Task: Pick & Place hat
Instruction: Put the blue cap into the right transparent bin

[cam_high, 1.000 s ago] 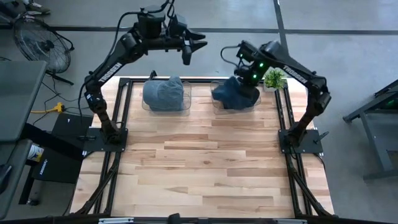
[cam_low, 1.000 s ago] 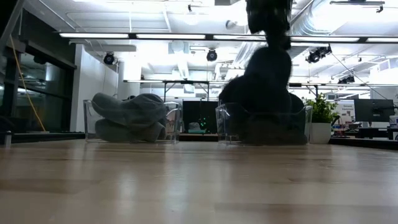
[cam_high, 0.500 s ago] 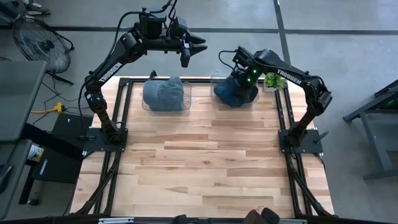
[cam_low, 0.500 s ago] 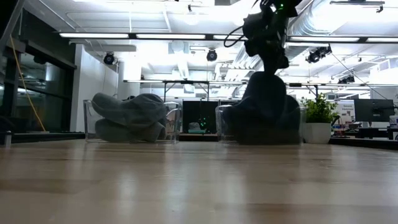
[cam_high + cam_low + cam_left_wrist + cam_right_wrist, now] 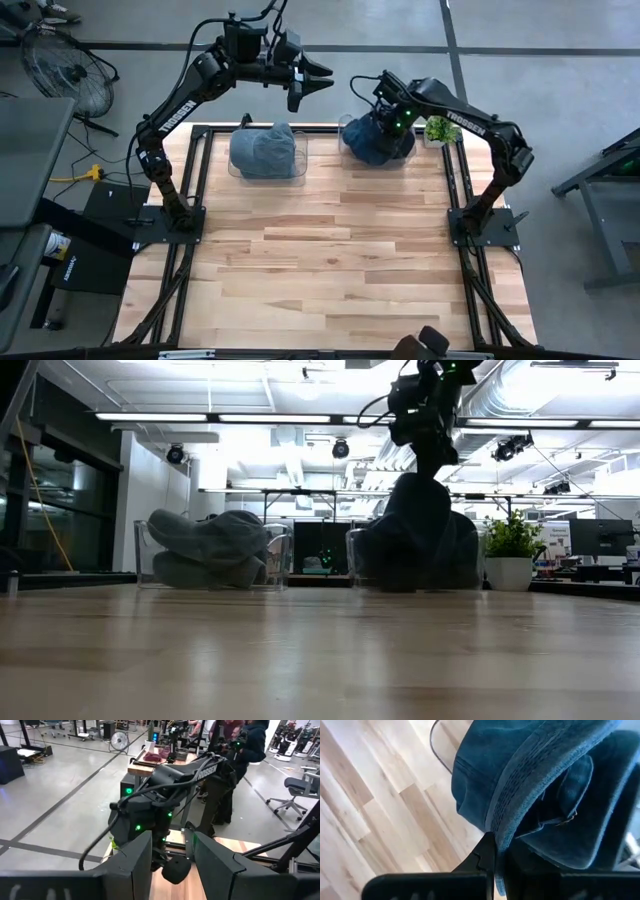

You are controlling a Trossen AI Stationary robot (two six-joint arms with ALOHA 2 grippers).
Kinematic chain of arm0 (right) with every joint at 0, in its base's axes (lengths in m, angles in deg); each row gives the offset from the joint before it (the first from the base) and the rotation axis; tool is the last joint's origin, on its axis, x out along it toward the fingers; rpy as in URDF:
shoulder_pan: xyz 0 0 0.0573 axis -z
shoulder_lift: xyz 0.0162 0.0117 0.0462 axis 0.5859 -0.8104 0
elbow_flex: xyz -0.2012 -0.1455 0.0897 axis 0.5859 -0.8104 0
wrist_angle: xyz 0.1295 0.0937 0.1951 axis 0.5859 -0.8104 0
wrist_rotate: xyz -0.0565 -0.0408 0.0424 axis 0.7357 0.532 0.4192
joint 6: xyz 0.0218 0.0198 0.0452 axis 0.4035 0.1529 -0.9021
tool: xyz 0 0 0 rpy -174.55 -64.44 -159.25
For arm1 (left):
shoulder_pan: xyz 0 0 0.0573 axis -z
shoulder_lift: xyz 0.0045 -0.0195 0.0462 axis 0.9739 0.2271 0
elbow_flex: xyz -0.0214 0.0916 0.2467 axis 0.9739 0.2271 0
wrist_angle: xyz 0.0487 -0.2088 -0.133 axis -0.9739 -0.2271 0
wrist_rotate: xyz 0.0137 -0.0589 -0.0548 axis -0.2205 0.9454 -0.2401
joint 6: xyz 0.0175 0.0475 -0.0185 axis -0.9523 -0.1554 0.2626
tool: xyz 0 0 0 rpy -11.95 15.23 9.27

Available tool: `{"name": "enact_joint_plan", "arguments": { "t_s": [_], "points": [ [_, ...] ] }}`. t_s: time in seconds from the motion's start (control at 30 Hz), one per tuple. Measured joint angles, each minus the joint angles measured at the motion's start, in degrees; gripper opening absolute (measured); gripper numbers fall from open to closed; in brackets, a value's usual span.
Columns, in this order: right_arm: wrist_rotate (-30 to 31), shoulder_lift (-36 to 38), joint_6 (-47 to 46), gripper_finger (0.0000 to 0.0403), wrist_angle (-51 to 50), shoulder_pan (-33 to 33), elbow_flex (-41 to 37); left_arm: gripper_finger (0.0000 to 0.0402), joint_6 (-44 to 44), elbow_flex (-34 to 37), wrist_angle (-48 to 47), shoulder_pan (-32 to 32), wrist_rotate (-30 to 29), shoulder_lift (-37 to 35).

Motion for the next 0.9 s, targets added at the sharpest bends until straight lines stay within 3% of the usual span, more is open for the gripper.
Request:
{"name": "enact_joint_plan", "arguments": {
  "t_s": [0.27,0.73,0.9],
  "points": [
    [1.07,0.15,1.00,0.0005,2.96,1.95,1.74,0.0142,-0.18,0.00,0.00,0.00,-0.02,0.00],
    [-7.18,0.48,-3.72,0.0005,0.78,1.81,1.79,0.0142,-0.25,0.00,-2.12,0.00,0.03,0.00],
    [-6.88,1.98,-3.96,0.0005,-0.40,1.44,1.85,0.0142,-0.04,0.00,-2.12,0.00,0.03,0.02]
  ]
}}
